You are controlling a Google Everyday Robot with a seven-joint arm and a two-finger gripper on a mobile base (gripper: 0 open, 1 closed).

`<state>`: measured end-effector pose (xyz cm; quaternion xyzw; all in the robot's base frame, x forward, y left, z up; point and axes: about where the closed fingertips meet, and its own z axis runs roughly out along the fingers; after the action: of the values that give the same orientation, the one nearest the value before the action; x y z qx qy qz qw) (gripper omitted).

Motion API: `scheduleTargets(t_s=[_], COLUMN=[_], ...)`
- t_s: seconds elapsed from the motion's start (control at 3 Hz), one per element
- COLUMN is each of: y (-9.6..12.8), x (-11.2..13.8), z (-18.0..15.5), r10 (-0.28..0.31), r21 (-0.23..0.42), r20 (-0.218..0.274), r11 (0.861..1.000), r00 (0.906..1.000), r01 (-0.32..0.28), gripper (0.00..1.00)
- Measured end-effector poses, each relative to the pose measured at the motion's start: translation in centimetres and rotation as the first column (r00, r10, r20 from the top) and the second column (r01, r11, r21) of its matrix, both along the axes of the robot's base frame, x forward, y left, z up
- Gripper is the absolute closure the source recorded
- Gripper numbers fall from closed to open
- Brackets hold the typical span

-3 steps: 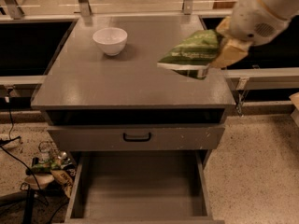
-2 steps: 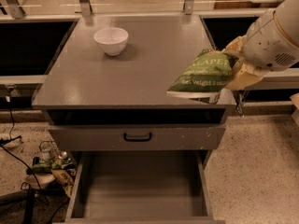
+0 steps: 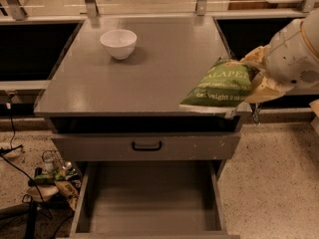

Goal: Place green jalapeno chip bag into middle drawer

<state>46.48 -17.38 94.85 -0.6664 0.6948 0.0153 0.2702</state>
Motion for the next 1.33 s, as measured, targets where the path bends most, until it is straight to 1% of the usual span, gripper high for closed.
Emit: scheduleTargets(t_s=[0.33,0.67,1.0,1.33], y=[0.3,0.4,0.3,0.2], x=[-2.5,-4.7,-4.9,-4.4], z=[-0.8,-3.5,-6.1,-9.7], r10=[0.013,0.014,-0.004,-0.027], r21=[0.025,0.05,0.055,0.041], r20=[0.044,0.056,0.052,0.018], r11=[1.0,0.999,0.998,0.999], r00=[0.9989,0.9983,0.9986,0.9995], r01=[-0.014,-0.017,0.001,0.026], gripper=[1.0,1.0,1.0,1.0])
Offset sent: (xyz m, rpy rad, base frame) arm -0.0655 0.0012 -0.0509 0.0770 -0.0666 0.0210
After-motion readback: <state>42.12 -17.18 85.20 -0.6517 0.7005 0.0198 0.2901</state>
